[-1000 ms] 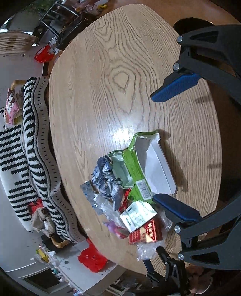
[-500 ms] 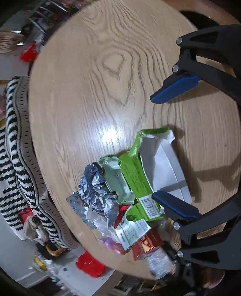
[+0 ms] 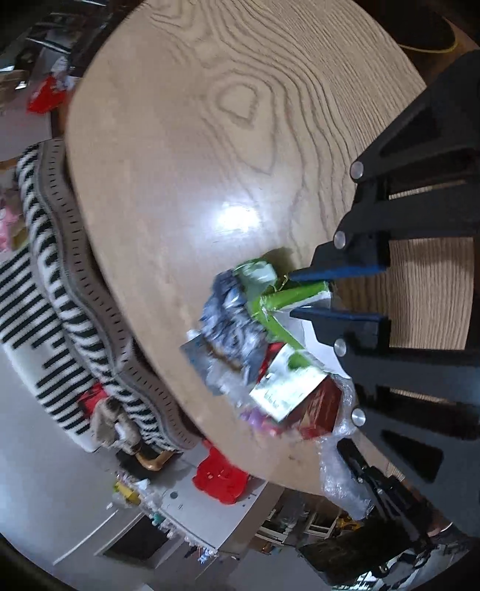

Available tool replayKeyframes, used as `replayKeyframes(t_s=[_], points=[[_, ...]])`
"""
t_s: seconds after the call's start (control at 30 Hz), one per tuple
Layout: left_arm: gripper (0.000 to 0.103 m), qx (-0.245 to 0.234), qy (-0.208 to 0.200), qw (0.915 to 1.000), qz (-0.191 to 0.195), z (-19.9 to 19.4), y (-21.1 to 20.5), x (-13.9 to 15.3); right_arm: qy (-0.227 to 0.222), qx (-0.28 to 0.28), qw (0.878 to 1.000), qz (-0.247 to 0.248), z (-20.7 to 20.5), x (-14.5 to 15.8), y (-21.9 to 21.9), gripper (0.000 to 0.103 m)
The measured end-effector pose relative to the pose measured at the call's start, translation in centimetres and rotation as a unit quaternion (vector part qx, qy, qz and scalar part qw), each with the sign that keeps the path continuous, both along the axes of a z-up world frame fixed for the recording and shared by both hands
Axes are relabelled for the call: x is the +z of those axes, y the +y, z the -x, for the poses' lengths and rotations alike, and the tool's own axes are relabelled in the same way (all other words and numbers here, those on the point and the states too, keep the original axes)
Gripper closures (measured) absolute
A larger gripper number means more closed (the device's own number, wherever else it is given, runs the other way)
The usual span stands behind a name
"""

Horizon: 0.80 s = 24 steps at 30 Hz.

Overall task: Collect trash
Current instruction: 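Grasp the bubble wrap with left tool while right tool grasps the green-white box, then carry both items over the black bin and open both tools to drop them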

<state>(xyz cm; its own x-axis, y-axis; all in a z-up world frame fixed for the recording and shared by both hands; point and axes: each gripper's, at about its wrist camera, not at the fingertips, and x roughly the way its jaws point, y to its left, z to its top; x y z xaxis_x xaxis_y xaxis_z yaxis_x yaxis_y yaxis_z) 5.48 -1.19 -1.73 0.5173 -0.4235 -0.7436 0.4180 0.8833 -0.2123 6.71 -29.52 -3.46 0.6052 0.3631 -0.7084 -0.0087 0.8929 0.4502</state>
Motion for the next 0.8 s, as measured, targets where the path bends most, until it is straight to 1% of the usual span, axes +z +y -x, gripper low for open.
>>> replayKeyframes(t_s=[0.07,0.17,0.3,0.47,0.63,0.8], points=[[0.096,0.007,-0.01,0.9998,0.015,0.1,0.5,1.1,-0.02,-0.002,1.0,0.007,0.8,1.1,0.0,0.088],[0.097,0.018,-0.021,0.9993,0.025,0.0,1.0,2.2,-0.045,-0.009,0.999,0.02,1.5,2.4,-0.1,0.088],[0.097,0.04,-0.039,0.9975,0.044,-0.6,1.9,3.8,-0.078,-0.021,0.997,0.017,2.3,3.9,-0.7,0.088],[0.097,0.047,-0.049,0.9965,0.049,-0.9,1.4,4.6,-0.095,-0.035,0.994,0.029,2.8,5.1,-1.2,0.088],[0.097,0.031,-0.054,0.9968,0.05,-0.7,-1.0,5.0,-0.097,-0.052,0.993,0.041,3.7,5.5,-2.5,0.088],[0.097,0.001,-0.049,0.9974,0.053,-0.6,-5.0,4.8,-0.102,-0.087,0.989,0.066,6.1,5.8,-6.0,0.088]])
